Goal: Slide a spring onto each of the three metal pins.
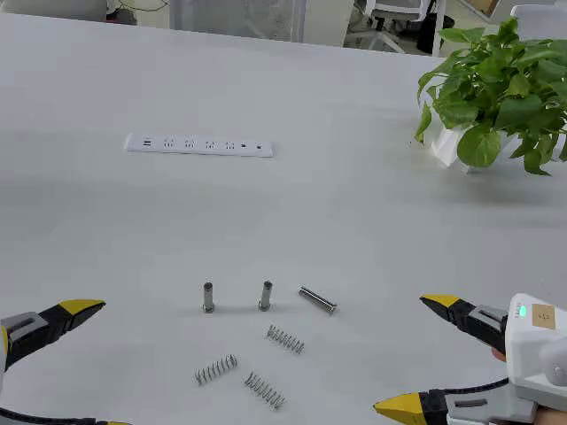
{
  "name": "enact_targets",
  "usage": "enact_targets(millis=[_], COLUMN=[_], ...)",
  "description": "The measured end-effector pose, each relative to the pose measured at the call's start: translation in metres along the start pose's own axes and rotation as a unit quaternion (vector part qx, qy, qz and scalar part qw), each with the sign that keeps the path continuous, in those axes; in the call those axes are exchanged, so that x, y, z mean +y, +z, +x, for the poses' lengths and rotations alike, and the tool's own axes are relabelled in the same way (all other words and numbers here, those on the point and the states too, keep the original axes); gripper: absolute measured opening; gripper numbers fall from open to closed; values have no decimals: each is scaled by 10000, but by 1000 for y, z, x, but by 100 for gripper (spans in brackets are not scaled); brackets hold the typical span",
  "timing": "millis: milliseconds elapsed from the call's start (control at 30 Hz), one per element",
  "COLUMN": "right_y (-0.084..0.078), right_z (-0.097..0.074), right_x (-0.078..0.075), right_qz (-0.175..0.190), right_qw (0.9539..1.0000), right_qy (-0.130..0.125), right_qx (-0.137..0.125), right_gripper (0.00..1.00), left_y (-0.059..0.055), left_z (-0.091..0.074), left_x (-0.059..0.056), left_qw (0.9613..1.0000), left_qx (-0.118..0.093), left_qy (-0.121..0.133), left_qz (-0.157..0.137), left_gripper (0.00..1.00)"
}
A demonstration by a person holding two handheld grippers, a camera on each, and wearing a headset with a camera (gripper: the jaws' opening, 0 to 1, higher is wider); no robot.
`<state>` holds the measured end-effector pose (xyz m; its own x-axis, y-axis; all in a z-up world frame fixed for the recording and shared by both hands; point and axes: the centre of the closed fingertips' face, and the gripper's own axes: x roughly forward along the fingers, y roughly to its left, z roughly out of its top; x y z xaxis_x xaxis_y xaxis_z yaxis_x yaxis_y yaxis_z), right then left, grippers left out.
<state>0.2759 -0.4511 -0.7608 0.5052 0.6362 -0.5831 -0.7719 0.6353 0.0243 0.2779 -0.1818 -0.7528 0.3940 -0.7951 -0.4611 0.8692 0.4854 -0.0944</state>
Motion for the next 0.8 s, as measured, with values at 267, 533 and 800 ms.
enact_targets(millis=[267,533,800], right_y=[-2,-2,-4], right_z=[0,2,2], right_x=[2,4,5], right_qz=[5,0,11], right_qw=[10000,10000,10000], right_qy=[10,19,43], right_qx=[11,30,47], right_gripper=[98,98,97], left_y=[-3,-5,-7], left_z=[1,0,-1], left_x=[-1,-2,-4], left_qw=[10000,10000,10000], left_qx=[26,41,46], left_qy=[-19,-29,-32], left_qz=[-1,-17,-44], left_gripper=[99,99,99])
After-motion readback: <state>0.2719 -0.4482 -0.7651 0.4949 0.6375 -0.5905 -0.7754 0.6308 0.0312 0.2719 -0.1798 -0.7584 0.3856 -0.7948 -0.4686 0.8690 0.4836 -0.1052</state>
